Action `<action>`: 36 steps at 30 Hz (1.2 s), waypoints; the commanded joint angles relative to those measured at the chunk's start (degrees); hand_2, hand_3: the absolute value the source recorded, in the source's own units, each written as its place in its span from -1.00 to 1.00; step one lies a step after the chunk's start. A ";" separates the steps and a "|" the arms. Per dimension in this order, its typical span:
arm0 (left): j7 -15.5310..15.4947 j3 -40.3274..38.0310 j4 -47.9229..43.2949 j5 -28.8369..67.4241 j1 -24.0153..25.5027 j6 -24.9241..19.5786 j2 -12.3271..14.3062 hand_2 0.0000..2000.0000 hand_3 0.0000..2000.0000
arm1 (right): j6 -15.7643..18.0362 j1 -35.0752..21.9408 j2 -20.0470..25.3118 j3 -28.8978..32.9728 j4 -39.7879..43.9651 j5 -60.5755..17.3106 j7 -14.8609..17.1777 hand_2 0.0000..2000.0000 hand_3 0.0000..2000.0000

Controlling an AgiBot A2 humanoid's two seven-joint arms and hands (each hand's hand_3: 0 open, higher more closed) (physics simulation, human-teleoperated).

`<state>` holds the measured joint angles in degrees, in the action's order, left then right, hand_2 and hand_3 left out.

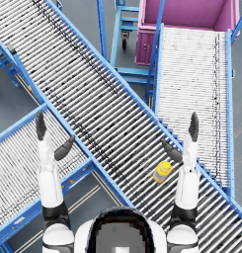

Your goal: Pick up the oil and place it on the left assembly line, put the cola on the right, and keep Sprite still

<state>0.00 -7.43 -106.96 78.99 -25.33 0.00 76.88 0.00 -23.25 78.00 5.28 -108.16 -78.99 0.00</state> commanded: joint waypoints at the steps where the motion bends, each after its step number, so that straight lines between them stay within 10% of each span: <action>1: 0.00 -0.07 0.01 0.00 0.04 0.00 0.03 -1.00 -1.00 | 0.00 -0.86 -0.05 -0.20 0.12 0.00 0.00 -1.00 -1.00; 36: 0.00 0.05 -0.26 0.00 -0.22 0.00 0.78 -1.00 -1.00 | 0.00 3.34 1.68 -1.30 -3.14 0.00 0.00 -1.00 -1.00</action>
<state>0.00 -7.78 -107.32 78.98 -24.57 0.00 77.88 0.00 -20.55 79.68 4.12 -110.31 -78.99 0.00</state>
